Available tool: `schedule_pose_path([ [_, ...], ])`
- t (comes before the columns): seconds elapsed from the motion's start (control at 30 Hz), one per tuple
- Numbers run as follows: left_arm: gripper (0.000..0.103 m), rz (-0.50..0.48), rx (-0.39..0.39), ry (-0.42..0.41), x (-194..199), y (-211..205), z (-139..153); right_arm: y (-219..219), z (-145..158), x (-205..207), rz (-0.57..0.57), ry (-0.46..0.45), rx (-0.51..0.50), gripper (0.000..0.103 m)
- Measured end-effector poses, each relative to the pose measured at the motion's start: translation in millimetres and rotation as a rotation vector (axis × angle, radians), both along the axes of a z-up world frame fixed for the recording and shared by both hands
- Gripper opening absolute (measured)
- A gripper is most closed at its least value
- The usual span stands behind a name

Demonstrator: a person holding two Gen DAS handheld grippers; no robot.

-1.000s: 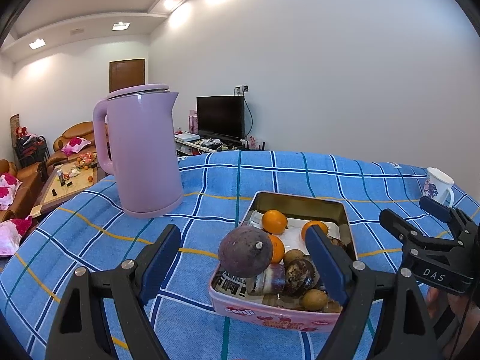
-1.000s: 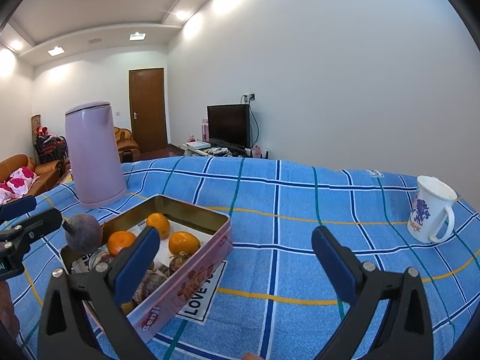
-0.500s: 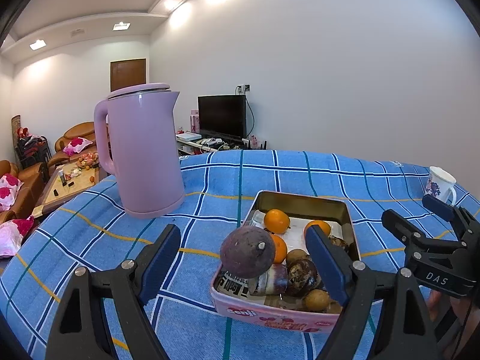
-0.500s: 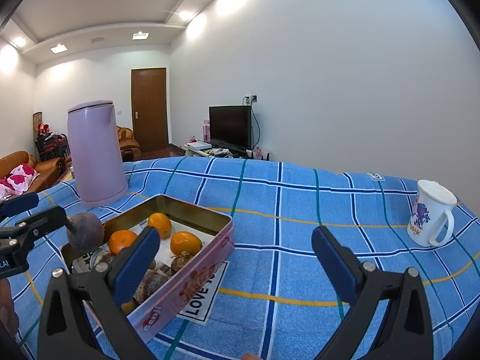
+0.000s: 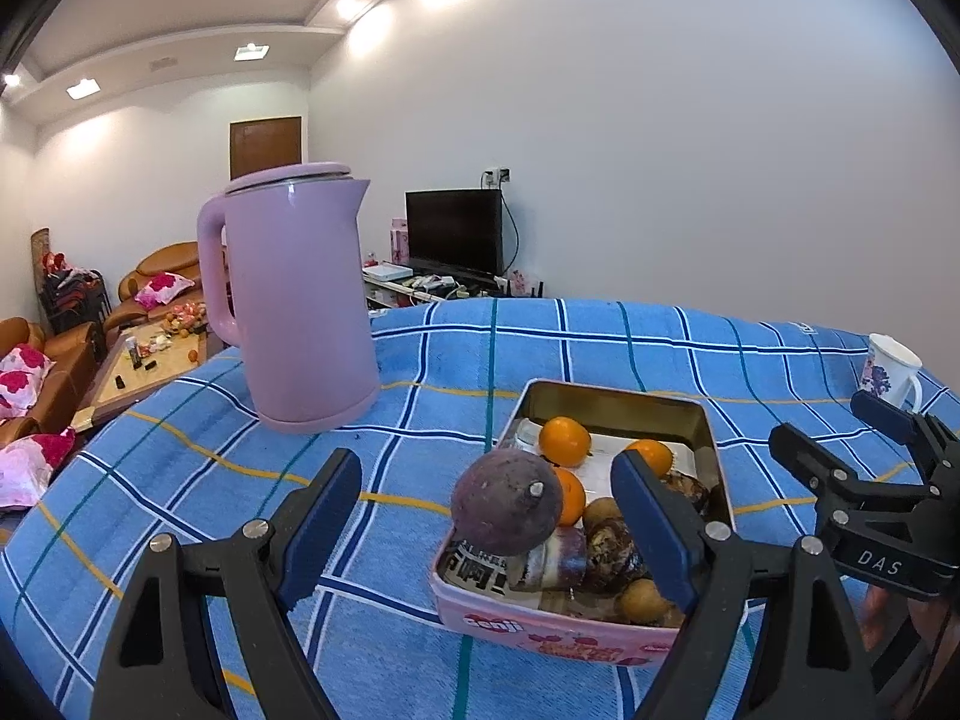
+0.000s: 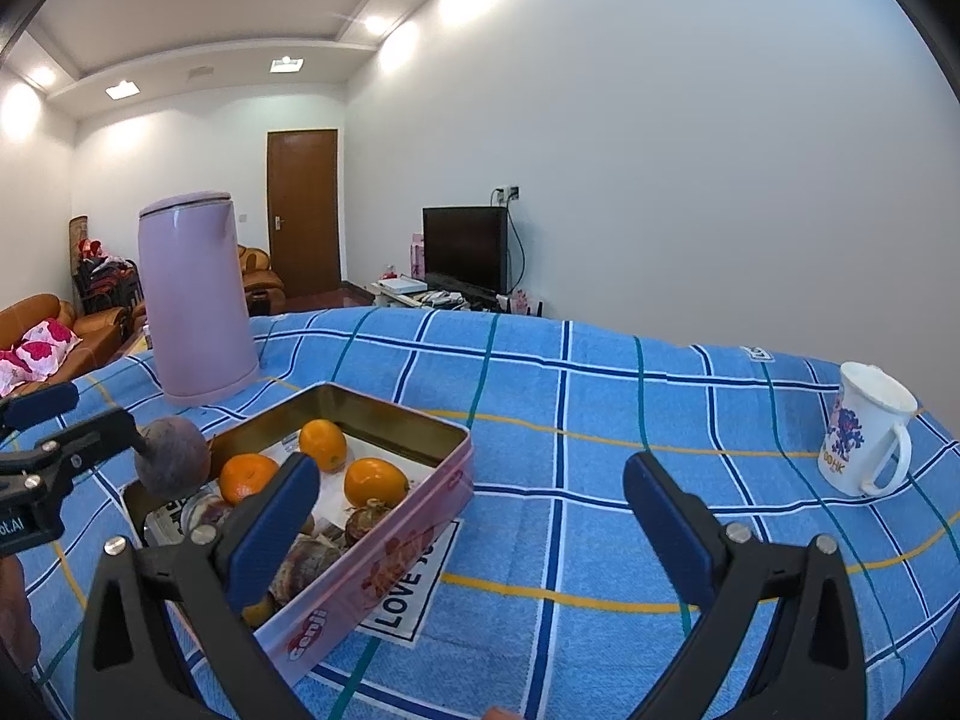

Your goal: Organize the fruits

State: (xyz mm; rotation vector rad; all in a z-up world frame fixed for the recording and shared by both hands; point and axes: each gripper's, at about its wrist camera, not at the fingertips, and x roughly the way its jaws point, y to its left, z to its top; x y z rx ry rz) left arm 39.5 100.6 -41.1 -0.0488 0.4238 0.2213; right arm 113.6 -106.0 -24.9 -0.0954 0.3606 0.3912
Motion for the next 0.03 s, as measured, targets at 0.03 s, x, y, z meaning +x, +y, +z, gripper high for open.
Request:
schedule_pose_path([
  [0.03,0.086,0.002,0.002,-0.002,-0.3,0.0,0.7,1.0,-0.2,0.4,0.001,0.002,-0.004,0.103],
])
